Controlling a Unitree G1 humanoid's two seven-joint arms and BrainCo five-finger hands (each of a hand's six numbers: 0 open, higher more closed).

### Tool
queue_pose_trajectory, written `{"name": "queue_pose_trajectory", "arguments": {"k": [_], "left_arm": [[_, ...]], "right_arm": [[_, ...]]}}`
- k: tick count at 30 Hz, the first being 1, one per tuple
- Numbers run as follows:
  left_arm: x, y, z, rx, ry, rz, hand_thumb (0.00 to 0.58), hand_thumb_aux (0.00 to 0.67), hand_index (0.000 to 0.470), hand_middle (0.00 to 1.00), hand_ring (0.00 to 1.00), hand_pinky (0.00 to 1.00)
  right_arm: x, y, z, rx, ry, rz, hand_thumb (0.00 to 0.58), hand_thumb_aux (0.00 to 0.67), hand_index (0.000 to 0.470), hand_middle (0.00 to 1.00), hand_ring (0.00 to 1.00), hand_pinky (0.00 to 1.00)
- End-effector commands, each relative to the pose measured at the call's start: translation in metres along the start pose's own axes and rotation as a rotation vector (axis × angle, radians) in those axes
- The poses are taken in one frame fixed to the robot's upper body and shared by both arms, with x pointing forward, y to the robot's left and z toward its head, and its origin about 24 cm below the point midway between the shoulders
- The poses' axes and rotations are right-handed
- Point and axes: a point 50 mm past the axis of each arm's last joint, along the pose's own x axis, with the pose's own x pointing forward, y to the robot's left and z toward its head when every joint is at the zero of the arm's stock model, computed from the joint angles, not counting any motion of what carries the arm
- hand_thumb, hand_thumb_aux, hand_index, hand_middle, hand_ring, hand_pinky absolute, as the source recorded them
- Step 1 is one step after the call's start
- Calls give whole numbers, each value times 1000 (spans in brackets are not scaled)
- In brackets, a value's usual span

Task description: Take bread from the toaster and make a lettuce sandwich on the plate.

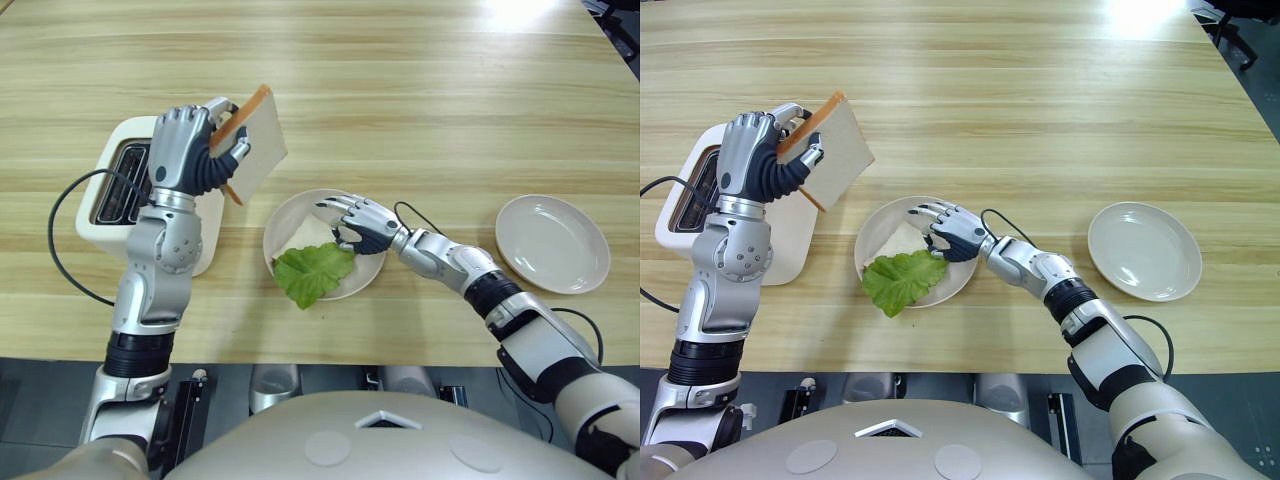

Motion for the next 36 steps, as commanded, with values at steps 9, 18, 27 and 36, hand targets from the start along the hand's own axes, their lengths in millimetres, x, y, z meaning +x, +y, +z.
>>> {"name": "queue_pose_trajectory", "arguments": {"k": [9,18,27,36], "left_arm": [[-2,-7,-1,2,15,-23,580,670,460,1000,1000,1000],[-1,-7,-1,2,17,-21,580,670,460,1000,1000,1000],[-1,-7,-1,9,15,-23,580,670,460,1000,1000,1000],[-2,-8,0,11,14,-25,580,670,460,1000,1000,1000]], "right_arm": [[0,6,0,5,1,21,580,670,460,0,0,0],[0,-5,-3,0,8,-36,0,0,0,0,0,0],[1,-4,3,8,-13,-35,0,0,0,0,0,0],[4,7,12,14,-46,13,0,0,0,0,0,0]]}}
